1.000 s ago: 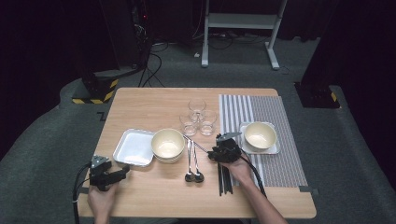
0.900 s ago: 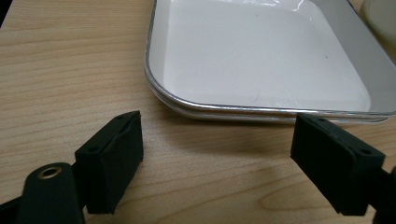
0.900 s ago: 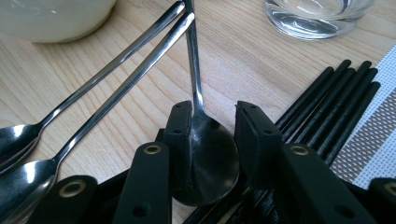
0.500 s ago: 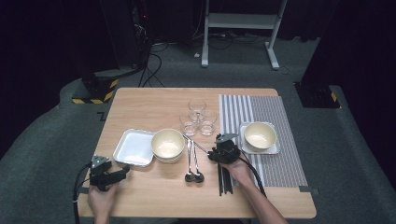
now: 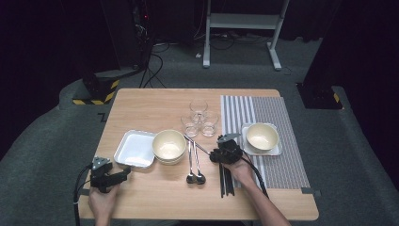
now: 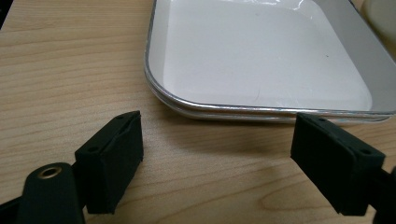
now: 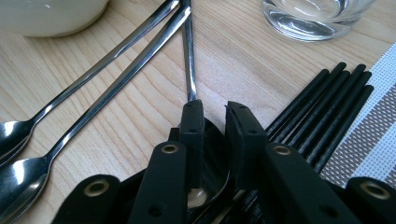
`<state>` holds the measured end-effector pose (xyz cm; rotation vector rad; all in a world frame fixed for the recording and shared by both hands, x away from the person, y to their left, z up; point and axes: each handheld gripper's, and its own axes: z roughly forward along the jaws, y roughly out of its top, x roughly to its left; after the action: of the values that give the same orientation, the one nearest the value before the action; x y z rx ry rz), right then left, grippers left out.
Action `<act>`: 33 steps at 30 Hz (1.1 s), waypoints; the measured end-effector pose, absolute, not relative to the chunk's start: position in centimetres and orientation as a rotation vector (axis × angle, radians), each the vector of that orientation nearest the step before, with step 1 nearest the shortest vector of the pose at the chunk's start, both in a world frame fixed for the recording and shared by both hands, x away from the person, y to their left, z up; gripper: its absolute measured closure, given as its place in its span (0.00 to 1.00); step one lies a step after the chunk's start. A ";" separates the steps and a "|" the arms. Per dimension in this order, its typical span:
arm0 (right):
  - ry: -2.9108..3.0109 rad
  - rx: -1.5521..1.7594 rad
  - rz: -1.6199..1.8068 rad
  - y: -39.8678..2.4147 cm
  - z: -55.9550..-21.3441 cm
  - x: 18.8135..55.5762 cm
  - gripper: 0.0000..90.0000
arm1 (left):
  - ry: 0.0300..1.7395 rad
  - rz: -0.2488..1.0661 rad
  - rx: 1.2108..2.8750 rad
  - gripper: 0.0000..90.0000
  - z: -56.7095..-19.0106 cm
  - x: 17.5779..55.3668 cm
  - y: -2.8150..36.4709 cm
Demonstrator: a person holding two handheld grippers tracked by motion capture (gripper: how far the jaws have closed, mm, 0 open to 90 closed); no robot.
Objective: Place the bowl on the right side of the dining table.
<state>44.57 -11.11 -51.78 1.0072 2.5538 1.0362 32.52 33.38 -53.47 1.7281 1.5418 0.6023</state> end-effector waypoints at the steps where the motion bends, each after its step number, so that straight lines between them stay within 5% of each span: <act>1: 2.554 1.010 1.037 -11.1 -51.8 44.6 0.87 | 1.542 0.603 1.727 0.19 -53.5 32.5 33.4; 33: 2.493 1.061 1.045 -10.6 -50.3 44.6 0.99 | 1.541 0.598 1.728 0.19 -53.5 32.5 33.4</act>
<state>44.57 -10.62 -50.28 1.0608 2.4928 1.0447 32.50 33.40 -53.46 1.7282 1.5407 0.5976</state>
